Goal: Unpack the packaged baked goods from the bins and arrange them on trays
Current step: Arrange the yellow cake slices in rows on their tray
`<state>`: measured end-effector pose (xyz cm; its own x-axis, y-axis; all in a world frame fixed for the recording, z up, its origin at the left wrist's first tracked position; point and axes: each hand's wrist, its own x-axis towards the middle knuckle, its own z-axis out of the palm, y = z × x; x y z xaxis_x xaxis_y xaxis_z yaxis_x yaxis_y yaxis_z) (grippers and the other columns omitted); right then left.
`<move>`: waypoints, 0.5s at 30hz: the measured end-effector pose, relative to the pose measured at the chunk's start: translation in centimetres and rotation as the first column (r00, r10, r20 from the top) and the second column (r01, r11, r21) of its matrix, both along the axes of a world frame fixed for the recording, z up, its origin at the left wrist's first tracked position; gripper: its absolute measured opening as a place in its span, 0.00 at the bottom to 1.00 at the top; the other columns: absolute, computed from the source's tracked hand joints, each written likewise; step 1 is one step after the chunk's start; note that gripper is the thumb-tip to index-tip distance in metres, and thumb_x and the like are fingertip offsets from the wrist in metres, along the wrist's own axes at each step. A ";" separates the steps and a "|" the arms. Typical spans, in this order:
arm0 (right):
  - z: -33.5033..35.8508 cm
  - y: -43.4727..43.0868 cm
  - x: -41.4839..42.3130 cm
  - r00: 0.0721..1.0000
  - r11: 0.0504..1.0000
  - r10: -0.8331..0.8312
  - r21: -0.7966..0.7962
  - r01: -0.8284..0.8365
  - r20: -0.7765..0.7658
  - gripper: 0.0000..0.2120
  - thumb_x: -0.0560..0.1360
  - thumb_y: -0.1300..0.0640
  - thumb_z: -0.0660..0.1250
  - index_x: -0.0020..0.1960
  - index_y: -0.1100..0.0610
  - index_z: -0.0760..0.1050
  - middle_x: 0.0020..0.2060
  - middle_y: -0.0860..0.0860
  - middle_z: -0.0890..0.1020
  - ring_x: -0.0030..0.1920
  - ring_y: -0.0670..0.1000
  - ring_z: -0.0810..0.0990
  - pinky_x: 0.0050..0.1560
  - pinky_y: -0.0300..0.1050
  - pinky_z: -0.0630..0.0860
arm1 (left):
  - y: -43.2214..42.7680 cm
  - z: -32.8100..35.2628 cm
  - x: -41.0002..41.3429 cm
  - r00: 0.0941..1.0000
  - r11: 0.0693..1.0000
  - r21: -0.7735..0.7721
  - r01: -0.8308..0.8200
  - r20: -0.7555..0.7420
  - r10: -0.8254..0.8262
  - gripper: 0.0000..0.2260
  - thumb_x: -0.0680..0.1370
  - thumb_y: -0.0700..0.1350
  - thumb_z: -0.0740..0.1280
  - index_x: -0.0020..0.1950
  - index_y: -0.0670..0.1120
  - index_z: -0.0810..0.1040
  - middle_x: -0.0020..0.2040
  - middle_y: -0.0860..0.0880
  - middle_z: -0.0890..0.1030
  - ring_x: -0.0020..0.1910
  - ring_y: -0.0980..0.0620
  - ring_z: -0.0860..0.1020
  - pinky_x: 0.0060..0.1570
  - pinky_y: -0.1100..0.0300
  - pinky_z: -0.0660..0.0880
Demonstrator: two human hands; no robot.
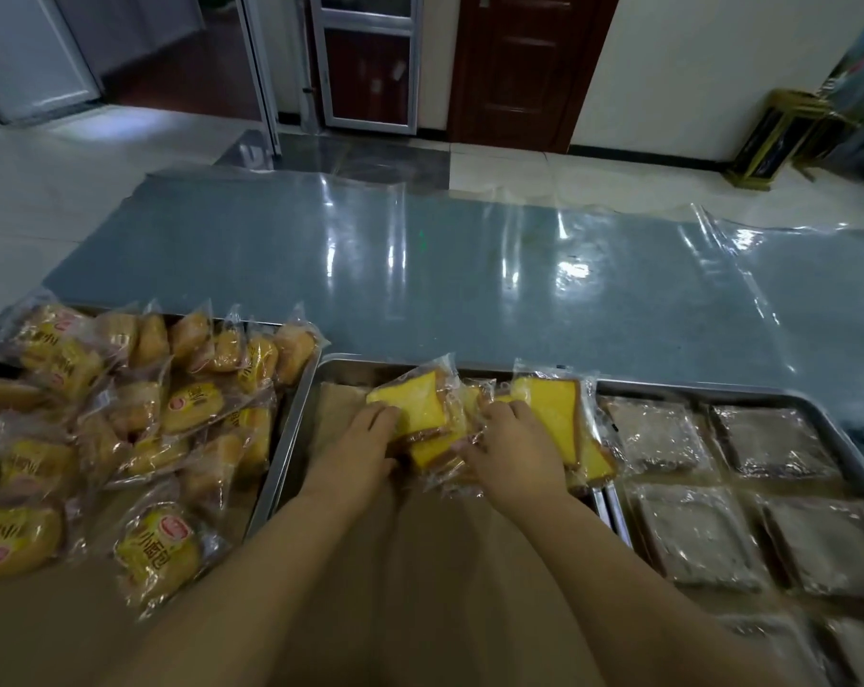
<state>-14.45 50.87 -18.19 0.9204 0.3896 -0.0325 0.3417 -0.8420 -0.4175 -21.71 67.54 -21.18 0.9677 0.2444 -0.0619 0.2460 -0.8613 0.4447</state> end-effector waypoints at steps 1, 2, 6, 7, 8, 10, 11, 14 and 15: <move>0.0 -0.1 -0.1 1.000 1.000 -0.011 0.025 0.011 -0.002 0.20 0.73 0.45 0.68 0.61 0.52 0.71 0.56 0.48 0.73 0.50 0.48 0.72 0.45 0.41 0.70 | 0.1 -0.1 0.0 1.000 1.000 -0.016 -0.010 0.013 0.010 0.23 0.76 0.42 0.65 0.70 0.48 0.64 0.71 0.47 0.64 0.67 0.47 0.65 0.63 0.54 0.66; 0.0 -0.1 -0.2 1.000 0.999 -0.019 0.044 0.020 -0.010 0.17 0.72 0.47 0.69 0.58 0.51 0.72 0.54 0.47 0.73 0.48 0.47 0.72 0.43 0.41 0.68 | 0.1 0.0 -0.1 1.000 0.999 -0.034 -0.022 0.018 0.023 0.22 0.77 0.42 0.64 0.70 0.48 0.64 0.70 0.46 0.66 0.66 0.47 0.66 0.62 0.54 0.67; 0.1 -0.5 -0.7 0.992 0.981 -0.065 0.177 0.083 -0.106 0.12 0.72 0.53 0.71 0.51 0.48 0.70 0.43 0.44 0.74 0.40 0.45 0.75 0.34 0.39 0.70 | -0.3 0.6 -1.7 0.993 0.986 -0.129 -0.101 0.051 0.108 0.18 0.78 0.45 0.62 0.68 0.49 0.63 0.63 0.44 0.72 0.57 0.47 0.74 0.51 0.54 0.72; 0.2 -0.7 -0.9 0.988 0.970 -0.077 0.221 0.105 -0.134 0.13 0.72 0.54 0.71 0.50 0.47 0.68 0.41 0.43 0.74 0.38 0.43 0.75 0.32 0.38 0.69 | -0.3 0.9 -2.3 0.989 0.981 -0.162 -0.108 0.082 0.122 0.18 0.79 0.46 0.61 0.67 0.49 0.63 0.62 0.45 0.73 0.55 0.49 0.75 0.49 0.56 0.72; 0.3 -1.0 -1.1 0.984 0.955 -0.085 0.269 0.125 -0.156 0.13 0.72 0.55 0.71 0.49 0.46 0.67 0.39 0.42 0.74 0.37 0.41 0.75 0.30 0.36 0.67 | -0.4 1.2 -3.1 0.984 0.978 -0.183 -0.102 0.124 0.126 0.16 0.79 0.47 0.60 0.66 0.49 0.65 0.60 0.47 0.73 0.53 0.51 0.75 0.48 0.58 0.73; 0.5 -1.7 -1.7 0.978 0.911 -0.096 0.379 0.162 -0.187 0.14 0.73 0.59 0.70 0.48 0.45 0.67 0.37 0.41 0.75 0.37 0.40 0.75 0.29 0.34 0.67 | -0.5 1.8 -4.6 0.964 0.976 -0.200 -0.085 0.233 0.131 0.13 0.80 0.46 0.60 0.64 0.49 0.68 0.59 0.49 0.72 0.50 0.54 0.74 0.46 0.61 0.71; 0.6 -2.0 -2.1 0.973 0.878 -0.103 0.441 0.186 -0.206 0.15 0.73 0.60 0.70 0.48 0.45 0.68 0.37 0.41 0.75 0.37 0.39 0.76 0.28 0.32 0.67 | -0.5 2.3 -5.4 0.948 0.974 -0.211 -0.080 0.285 0.140 0.12 0.79 0.45 0.60 0.63 0.49 0.70 0.58 0.50 0.72 0.51 0.55 0.74 0.47 0.62 0.70; 1.1 -3.5 -3.5 0.956 0.765 -0.114 0.590 0.258 -0.271 0.16 0.73 0.63 0.69 0.48 0.43 0.70 0.40 0.42 0.78 0.40 0.39 0.78 0.27 0.29 0.69 | -0.6 3.8 -7.6 0.912 0.945 -0.322 -0.063 0.365 0.185 0.14 0.79 0.45 0.60 0.64 0.53 0.68 0.53 0.59 0.74 0.50 0.63 0.73 0.46 0.65 0.71; 1.2 -4.1 -4.1 0.955 0.740 -0.107 0.619 0.263 -0.277 0.16 0.73 0.64 0.68 0.48 0.43 0.71 0.42 0.43 0.79 0.42 0.39 0.78 0.30 0.29 0.70 | -0.5 4.1 -8.3 0.911 0.931 -0.360 -0.064 0.361 0.202 0.14 0.79 0.45 0.60 0.64 0.55 0.68 0.51 0.63 0.73 0.50 0.67 0.73 0.45 0.66 0.70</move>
